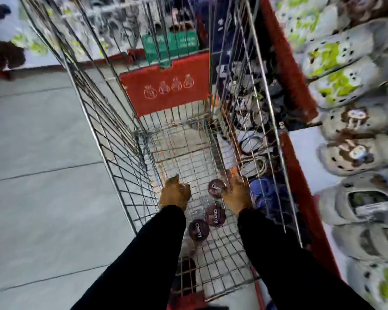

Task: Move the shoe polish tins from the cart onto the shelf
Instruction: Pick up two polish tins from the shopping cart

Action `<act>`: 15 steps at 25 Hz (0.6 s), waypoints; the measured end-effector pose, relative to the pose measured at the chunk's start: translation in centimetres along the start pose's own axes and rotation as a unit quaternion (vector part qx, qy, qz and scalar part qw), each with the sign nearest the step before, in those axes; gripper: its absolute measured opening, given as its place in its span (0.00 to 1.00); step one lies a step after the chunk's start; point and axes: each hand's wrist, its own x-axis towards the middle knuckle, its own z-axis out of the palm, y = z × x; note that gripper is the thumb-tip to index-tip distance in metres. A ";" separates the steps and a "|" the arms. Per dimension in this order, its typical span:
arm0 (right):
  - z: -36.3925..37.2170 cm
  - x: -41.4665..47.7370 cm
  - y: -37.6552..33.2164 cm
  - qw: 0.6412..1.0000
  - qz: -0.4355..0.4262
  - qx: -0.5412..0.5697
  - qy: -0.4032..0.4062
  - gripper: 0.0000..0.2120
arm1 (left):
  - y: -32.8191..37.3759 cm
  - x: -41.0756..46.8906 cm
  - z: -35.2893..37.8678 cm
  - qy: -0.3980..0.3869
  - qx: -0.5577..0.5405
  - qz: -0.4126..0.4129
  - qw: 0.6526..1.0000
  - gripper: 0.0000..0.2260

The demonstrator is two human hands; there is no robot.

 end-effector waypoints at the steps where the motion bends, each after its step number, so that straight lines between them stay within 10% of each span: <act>1: 0.8 0.9 0.2 1.000 0.018 0.017 -0.005 0.26 | -0.4 0.7 0.6 0.007 -0.002 -0.028 1.000 0.25; 8: 4.6 3.4 1.9 0.998 0.027 0.018 0.050 0.31 | -2.6 3.1 3.8 -0.005 0.034 -0.082 0.996 0.28; 15: 2.9 1.9 1.5 0.969 0.094 0.206 0.096 0.16 | -1.8 2.3 1.8 0.007 -0.065 -0.132 0.989 0.14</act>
